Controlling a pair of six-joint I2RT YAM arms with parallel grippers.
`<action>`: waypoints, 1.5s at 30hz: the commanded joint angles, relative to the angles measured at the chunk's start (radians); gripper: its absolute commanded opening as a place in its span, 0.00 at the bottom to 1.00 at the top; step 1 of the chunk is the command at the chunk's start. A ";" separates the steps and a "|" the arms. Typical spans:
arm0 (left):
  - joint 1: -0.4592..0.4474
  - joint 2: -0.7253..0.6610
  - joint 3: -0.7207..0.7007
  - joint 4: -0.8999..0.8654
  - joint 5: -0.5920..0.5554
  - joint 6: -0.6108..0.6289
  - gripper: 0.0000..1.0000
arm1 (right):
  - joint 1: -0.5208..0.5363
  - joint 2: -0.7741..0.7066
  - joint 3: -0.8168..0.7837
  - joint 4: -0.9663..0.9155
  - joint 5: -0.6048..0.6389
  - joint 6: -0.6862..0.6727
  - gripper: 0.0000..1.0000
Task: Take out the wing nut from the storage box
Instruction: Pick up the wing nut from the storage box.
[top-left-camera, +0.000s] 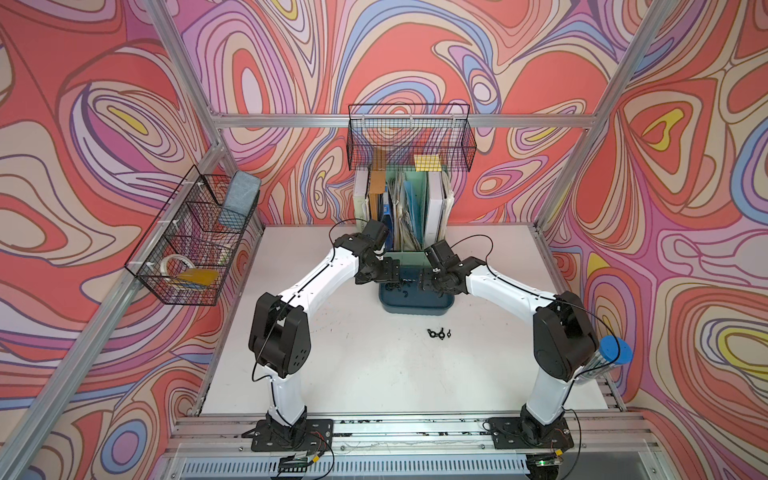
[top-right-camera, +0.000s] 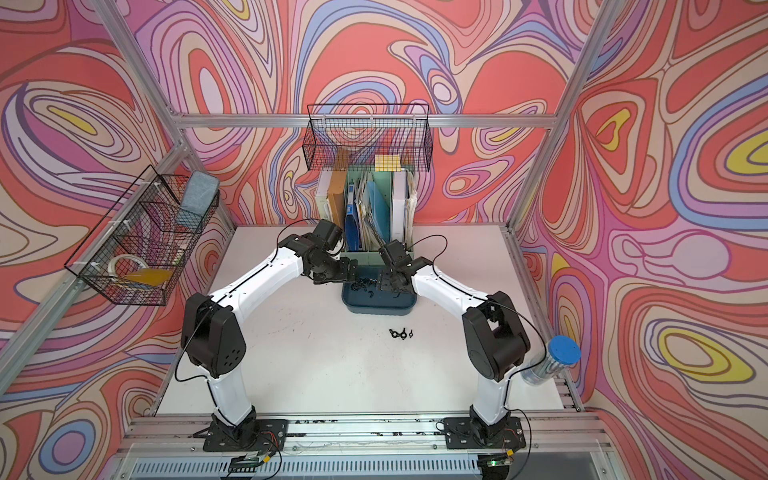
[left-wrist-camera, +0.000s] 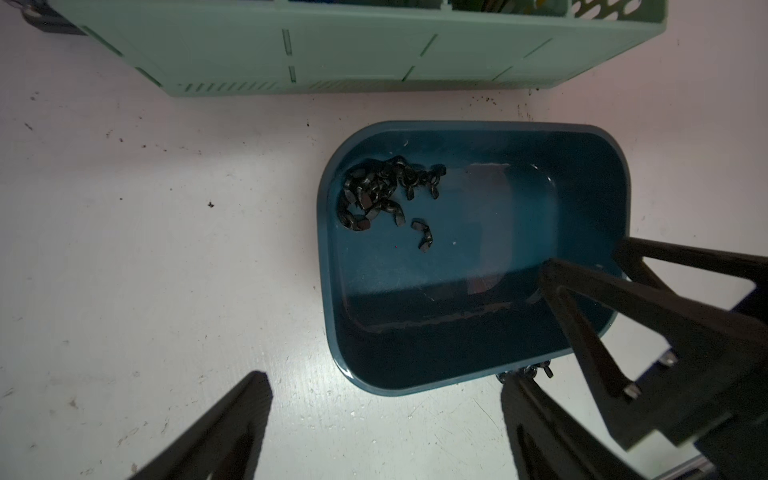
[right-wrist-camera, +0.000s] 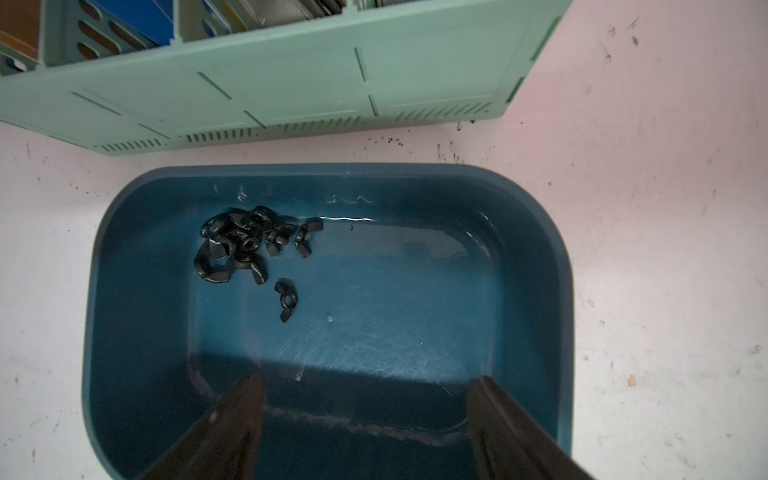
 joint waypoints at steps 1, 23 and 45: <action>0.002 0.022 -0.015 0.021 0.034 0.034 0.89 | 0.005 -0.009 -0.002 0.044 -0.051 -0.033 0.79; 0.064 -0.157 -0.139 -0.041 -0.108 -0.037 0.99 | 0.067 0.330 0.243 0.082 -0.113 -0.144 0.39; 0.068 -0.225 -0.197 -0.024 -0.121 -0.030 0.99 | 0.069 0.479 0.396 0.052 -0.129 -0.223 0.27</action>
